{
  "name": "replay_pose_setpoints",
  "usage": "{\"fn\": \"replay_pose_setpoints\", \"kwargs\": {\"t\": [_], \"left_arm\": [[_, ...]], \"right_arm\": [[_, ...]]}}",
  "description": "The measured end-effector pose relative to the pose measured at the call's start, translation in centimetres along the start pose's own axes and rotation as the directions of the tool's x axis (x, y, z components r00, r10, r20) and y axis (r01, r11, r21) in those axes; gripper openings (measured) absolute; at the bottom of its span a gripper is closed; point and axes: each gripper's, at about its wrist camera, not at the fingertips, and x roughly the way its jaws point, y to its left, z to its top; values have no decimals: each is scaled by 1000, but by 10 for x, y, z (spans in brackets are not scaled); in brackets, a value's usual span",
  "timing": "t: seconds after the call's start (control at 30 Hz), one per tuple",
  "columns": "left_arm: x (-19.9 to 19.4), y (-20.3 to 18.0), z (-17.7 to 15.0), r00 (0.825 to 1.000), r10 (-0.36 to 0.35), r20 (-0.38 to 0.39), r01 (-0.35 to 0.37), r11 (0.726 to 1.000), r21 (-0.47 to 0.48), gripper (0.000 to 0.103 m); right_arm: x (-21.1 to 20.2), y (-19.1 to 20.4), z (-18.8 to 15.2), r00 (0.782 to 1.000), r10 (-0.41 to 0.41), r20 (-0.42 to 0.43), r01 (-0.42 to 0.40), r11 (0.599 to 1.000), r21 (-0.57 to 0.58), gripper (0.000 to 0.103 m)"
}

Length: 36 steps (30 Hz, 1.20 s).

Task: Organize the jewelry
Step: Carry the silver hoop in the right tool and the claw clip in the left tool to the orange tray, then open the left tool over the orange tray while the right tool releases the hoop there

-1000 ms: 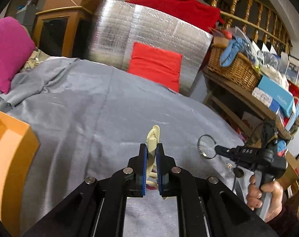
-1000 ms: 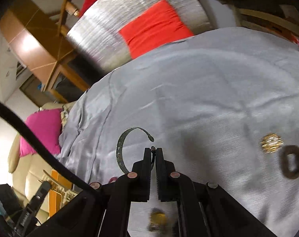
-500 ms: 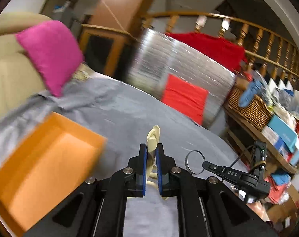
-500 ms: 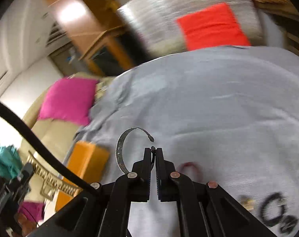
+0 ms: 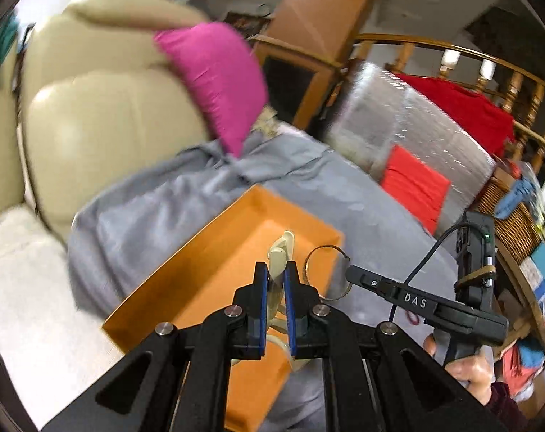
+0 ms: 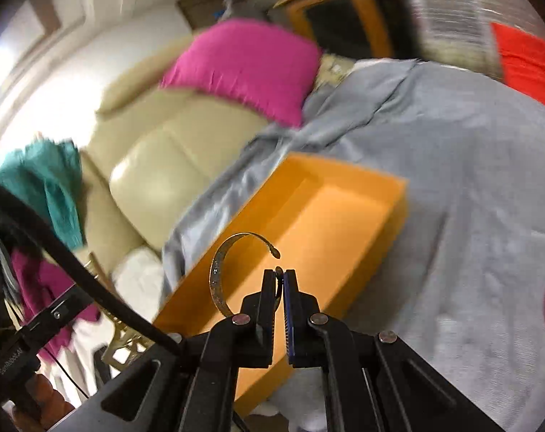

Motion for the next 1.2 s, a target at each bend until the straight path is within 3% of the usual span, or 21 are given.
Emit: {"fn": "replay_pose_setpoints", "kwargs": {"t": [0.17,0.37,0.57,0.73,0.83,1.0,1.2], "left_arm": [[36,46,-11,995,33,-99,-45,992,-118,9],[58,79,-27,985,48,-168,-83,974,-210,9],[69,85,-27,973,103,-208,-145,969,-201,9],[83,96,-34,953,139,-271,-199,958,-208,9],[87,99,-37,946,141,-293,-209,954,-213,9],[89,101,-41,936,155,-317,-231,948,-217,9],[72,84,-34,936,203,-286,-257,952,-164,9]], "right_arm": [[44,14,-6,991,-61,-116,52,996,-76,5],[67,39,-22,974,-93,-207,36,964,-264,5],[75,64,-45,957,-83,-279,-51,896,-441,5],[83,84,-64,936,-128,-328,-94,808,-582,5],[89,87,-72,920,-169,-353,-94,780,-619,5],[95,78,-68,906,-182,-383,-82,811,-579,11],[67,55,-45,937,-85,-340,-84,887,-454,12]]}}
